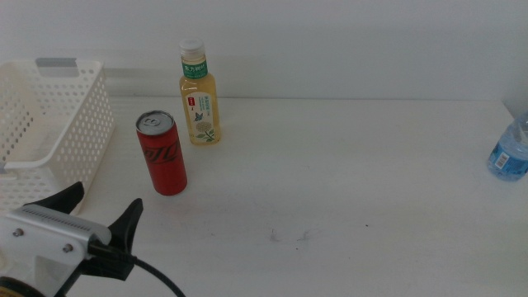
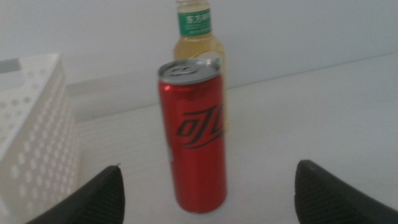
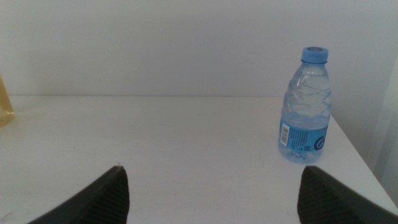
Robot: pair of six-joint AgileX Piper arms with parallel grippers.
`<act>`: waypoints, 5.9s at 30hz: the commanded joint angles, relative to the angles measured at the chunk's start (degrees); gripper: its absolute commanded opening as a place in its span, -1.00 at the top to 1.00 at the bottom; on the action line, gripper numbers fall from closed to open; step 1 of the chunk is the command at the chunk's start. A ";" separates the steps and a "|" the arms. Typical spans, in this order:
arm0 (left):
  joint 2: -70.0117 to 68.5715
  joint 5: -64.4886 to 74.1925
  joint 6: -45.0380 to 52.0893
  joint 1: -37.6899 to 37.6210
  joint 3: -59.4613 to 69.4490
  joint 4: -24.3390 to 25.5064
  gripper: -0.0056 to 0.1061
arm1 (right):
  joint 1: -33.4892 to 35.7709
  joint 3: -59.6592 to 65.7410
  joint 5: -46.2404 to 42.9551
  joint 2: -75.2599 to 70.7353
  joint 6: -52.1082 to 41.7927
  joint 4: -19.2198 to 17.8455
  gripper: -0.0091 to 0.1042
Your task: Use arms to grab the bottles and put them into the dustbin to the left of the table.
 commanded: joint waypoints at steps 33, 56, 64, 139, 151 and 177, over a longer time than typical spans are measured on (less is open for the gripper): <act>23.00 5.14 -7.93 -0.39 -19.25 2.56 -0.78 | -0.18 0.24 -0.59 -0.26 -0.30 -0.20 -0.72; 41.22 5.53 -7.54 -0.39 -37.63 -3.79 -0.78 | -0.18 0.24 -0.59 -0.26 -0.30 -0.20 -0.72; 40.64 5.60 -5.58 -0.28 -38.31 -2.29 0.05 | -0.18 0.24 -0.59 -0.26 -0.30 -0.20 -0.72; 3.74 107.43 8.30 14.61 -75.99 -3.63 -0.77 | -0.18 0.24 -0.59 -0.26 -0.30 -0.20 -0.72; -16.51 48.15 -12.34 1.31 -27.05 10.30 -0.57 | -0.18 0.24 -0.59 -0.26 -0.30 -0.20 -0.72; 38.61 7.92 -9.40 1.31 -44.90 8.29 -0.78 | -0.18 0.24 -0.59 -0.26 -0.30 -0.20 -0.72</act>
